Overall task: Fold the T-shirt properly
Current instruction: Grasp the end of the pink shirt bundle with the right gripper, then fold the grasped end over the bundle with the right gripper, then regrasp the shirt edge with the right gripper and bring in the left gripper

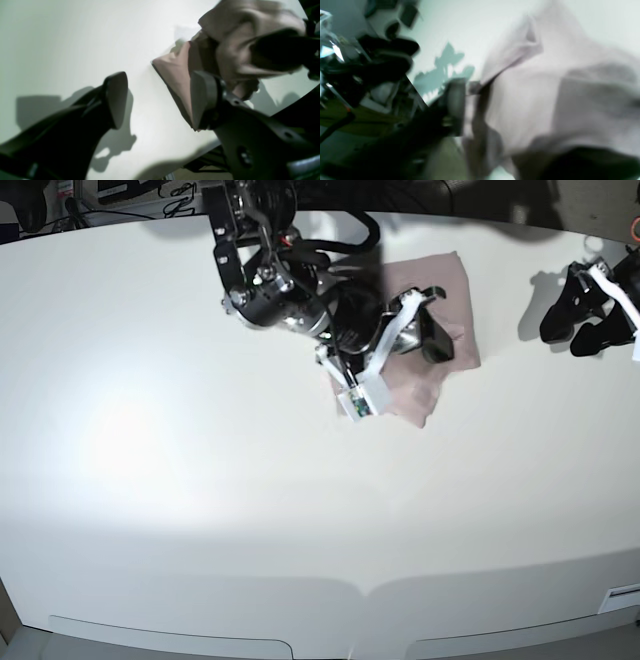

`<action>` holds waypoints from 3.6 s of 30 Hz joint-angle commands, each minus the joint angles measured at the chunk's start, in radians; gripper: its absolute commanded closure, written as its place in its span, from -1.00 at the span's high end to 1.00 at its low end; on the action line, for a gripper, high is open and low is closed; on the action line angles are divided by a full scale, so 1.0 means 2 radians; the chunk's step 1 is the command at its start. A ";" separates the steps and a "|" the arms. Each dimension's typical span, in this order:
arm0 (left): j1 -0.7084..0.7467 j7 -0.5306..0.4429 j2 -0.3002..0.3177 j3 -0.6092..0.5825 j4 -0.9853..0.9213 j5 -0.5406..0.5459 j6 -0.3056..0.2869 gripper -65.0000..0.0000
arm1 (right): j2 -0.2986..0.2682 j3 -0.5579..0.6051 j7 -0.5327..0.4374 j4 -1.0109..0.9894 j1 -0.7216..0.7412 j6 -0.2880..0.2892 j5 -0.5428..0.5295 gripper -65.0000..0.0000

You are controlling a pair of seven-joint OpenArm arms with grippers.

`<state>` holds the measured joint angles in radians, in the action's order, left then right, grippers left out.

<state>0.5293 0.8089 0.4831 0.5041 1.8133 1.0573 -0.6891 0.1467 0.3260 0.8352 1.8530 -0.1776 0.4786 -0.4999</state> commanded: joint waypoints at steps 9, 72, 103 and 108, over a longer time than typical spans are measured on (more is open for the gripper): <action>0.001 -0.012 0.008 0.004 0.009 0.018 -0.004 0.17 | 0.005 0.034 -0.045 0.008 0.009 0.053 -0.121 0.08; 0.002 -0.019 0.008 0.004 0.009 0.007 -0.004 0.17 | -0.169 0.125 -0.040 0.073 0.008 0.044 0.311 -1.00; 0.001 -0.020 0.008 0.004 0.009 -0.006 -0.004 0.17 | 0.002 0.162 -0.051 -0.106 0.006 0.059 0.050 -0.89; 0.001 -0.023 0.008 0.004 0.009 -0.006 -0.004 0.17 | 0.001 0.162 -0.038 -0.106 0.006 0.110 -0.032 -0.18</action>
<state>0.5293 0.7876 0.4820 0.5041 1.8137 1.0248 -0.6888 0.1307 0.6434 0.7845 1.6249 -0.1661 0.6872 -0.5503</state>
